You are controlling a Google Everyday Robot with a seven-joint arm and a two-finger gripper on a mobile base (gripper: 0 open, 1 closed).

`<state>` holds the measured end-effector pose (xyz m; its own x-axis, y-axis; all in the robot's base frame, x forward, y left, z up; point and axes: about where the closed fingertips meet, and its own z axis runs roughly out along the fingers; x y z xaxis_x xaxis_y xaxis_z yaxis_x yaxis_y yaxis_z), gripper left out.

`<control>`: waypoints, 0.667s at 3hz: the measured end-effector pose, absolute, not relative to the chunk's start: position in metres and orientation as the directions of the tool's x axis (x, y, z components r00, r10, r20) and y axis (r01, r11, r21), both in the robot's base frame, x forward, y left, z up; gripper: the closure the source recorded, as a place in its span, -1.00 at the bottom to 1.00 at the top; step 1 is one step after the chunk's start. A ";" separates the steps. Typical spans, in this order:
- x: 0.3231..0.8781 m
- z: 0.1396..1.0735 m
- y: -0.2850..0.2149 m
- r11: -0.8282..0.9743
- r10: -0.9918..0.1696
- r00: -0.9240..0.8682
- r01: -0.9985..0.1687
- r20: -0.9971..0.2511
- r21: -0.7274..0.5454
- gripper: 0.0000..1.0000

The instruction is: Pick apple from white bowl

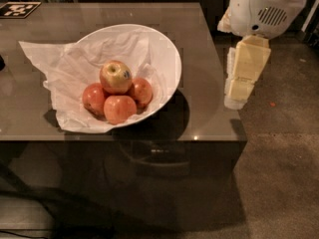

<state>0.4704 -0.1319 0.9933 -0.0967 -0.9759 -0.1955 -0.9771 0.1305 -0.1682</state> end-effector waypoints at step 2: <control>0.481 1.000 -0.117 0.125 -0.964 -0.066 -0.968 -0.258 -0.218 -1.00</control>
Offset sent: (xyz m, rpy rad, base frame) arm 0.0100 0.0239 0.0031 0.1036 -0.0429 0.0428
